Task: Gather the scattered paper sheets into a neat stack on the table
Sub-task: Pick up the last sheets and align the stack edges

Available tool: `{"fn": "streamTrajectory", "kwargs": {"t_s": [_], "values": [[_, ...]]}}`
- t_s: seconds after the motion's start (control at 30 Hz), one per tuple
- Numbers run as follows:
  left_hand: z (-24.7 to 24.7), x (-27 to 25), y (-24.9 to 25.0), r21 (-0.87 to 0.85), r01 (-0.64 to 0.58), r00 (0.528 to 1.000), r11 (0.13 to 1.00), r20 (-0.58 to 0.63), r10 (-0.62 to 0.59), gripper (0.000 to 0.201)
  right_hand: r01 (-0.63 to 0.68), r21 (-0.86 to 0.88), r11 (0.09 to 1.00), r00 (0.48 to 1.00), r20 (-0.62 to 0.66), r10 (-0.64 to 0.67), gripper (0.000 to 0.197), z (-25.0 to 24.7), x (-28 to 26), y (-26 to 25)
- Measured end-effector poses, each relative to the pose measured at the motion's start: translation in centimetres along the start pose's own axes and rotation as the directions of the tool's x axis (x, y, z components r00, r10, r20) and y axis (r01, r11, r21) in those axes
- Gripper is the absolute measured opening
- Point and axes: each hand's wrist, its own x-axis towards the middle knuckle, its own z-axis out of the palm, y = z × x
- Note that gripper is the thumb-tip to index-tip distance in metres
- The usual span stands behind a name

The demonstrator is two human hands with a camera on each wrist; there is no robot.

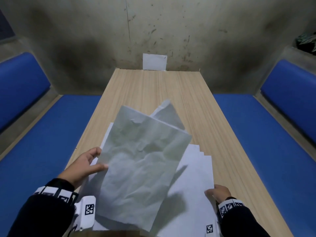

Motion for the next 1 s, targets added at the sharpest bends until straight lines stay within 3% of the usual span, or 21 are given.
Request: {"fn": "streamTrajectory", "kwargs": {"t_s": [0.13, 0.2, 0.27, 0.33, 0.4, 0.47, 0.53, 0.6, 0.67, 0.7, 0.83, 0.87, 0.93, 1.0], "values": [[1.0, 1.0, 1.5, -0.153, 0.011, 0.995, 0.988, 0.097, 0.004, 0.083, 0.011, -0.032, 0.999, 1.000, -0.027, -0.012, 0.014, 0.7, -0.2, 0.3], [2.4, 2.0, 0.9, -0.234, 0.048, 0.994, 0.971, 0.111, -0.022, 0.089, -0.028, 0.081, 0.996, 0.999, -0.020, 0.029, 0.029, 1.3, -0.1, 0.0], [4.0, 3.7, -1.4, -0.208, 0.095, 0.994, 0.973, 0.069, -0.082, 0.094, -0.045, 0.245, 0.968, 0.997, -0.045, 0.057, 0.028, 1.6, 0.4, 0.0], [6.1, 4.8, -4.2, -0.032, 0.165, 0.986, 0.986, 0.013, -0.165, 0.102, -0.055, 0.388, 0.920, 0.993, -0.074, 0.091, 0.032, 1.7, 0.8, 0.1], [8.3, 5.5, -7.1, 0.165, 0.269, 0.963, 0.949, -0.072, -0.261, 0.090, -0.019, 0.361, 0.932, 1.000, 0.018, 0.014, 0.058, 1.8, 1.2, 0.8], [10.2, 5.5, -9.5, 0.436, 0.354, 0.935, 0.827, -0.185, -0.303, 0.065, -0.127, 0.516, 0.847, 0.982, 0.187, 0.034, 0.088, 2.3, 2.0, 1.8], [11.5, 5.5, -10.6, 0.556, 0.424, 0.905, 0.715, -0.284, -0.316, 0.053, -0.121, 0.464, 0.877, 0.977, 0.214, 0.021, 0.096, 2.7, 1.5, 1.4], [12.1, 5.6, -10.5, 0.456, 0.450, 0.890, 0.768, -0.303, -0.341, 0.053, -0.102, 0.378, 0.920, 0.974, 0.225, 0.016, 0.091, 3.1, 1.4, 1.5], [12.5, 6.0, -10.6, 0.324, 0.415, 0.907, 0.850, -0.224, -0.357, 0.058, -0.115, 0.338, 0.934, 0.953, 0.304, 0.008, 0.082, 4.2, 1.3, 1.6], [12.7, 6.1, -10.7, 0.277, 0.403, 0.913, 0.872, -0.184, -0.364, 0.060, -0.112, 0.290, 0.950, 0.954, 0.300, 0.021, 0.088, 4.6, 0.7, 1.4], [12.6, 5.8, -11.1, 0.170, 0.482, 0.873, 0.859, -0.174, -0.455, 0.061, -0.028, 0.196, 0.980, 0.976, 0.218, -0.016, 0.097, 6.4, 2.3, 2.3], [12.3, 5.5, -10.9, 0.131, 0.507, 0.858, 0.852, -0.165, -0.486, 0.056, -0.024, 0.149, 0.989, 0.967, 0.254, -0.015, 0.102, 6.5, 2.0, 2.2], [11.9, 5.2, -10.4, 0.053, 0.508, 0.857, 0.860, -0.125, -0.499, 0.041, 0.028, 0.165, 0.986, 0.969, 0.239, -0.067, 0.088, 6.4, 1.2, 1.9], [11.4, 4.9, -9.2, 0.005, 0.417, 0.903, 0.909, -0.113, -0.414, 0.039, 0.083, 0.248, 0.965, 0.952, 0.266, -0.150, 0.057, 5.9, -0.8, 0.3]]}}
